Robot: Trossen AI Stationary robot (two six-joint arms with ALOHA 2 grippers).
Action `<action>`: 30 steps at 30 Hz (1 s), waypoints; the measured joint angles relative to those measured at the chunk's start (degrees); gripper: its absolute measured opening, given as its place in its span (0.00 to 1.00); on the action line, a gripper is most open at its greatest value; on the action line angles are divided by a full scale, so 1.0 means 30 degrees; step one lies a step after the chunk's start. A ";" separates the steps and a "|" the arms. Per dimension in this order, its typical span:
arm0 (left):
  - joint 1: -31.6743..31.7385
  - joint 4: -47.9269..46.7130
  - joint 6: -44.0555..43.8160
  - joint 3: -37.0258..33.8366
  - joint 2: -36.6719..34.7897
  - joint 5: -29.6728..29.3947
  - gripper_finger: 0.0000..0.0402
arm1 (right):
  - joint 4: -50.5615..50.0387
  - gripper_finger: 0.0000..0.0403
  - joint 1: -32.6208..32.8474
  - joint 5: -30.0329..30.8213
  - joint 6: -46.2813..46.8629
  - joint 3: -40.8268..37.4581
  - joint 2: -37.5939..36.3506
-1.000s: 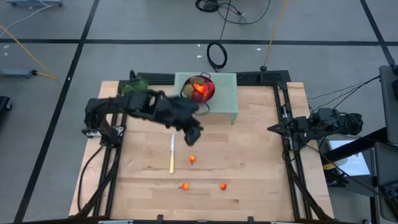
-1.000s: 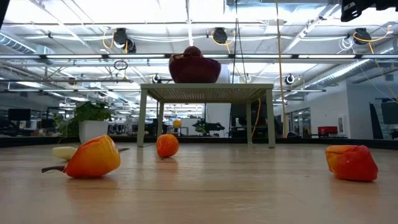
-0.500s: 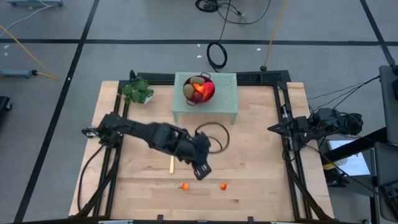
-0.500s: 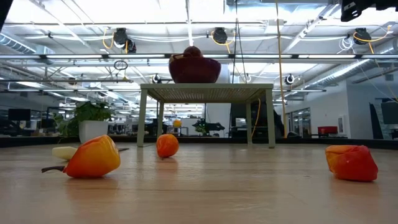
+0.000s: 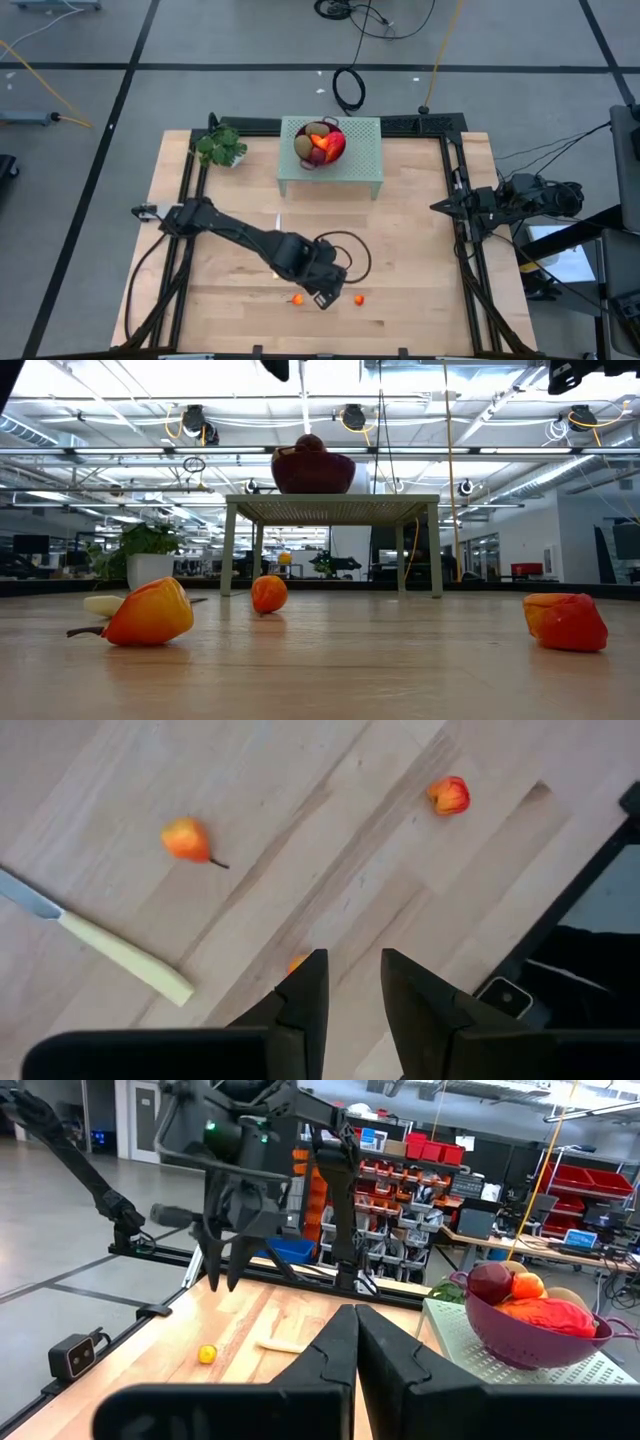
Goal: Pick & Place Fruit
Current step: Put the pear into the strainer bowl on the shelf
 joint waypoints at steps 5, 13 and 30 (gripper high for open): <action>-0.0658 -0.0142 -0.0893 0.0000 0.0070 -0.1097 0.23 | -0.0007 0.00 -0.0002 0.0003 -0.0003 0.0000 0.0000; -0.1356 -0.0838 -0.2427 0.0000 0.0054 -0.1761 0.37 | -0.0004 0.00 -0.0002 0.0002 -0.0002 0.0000 0.0000; -0.2470 -0.0220 -0.2607 -0.2006 0.0316 -0.0607 0.81 | 0.0003 0.00 0.0006 0.0001 0.0000 0.0000 0.0000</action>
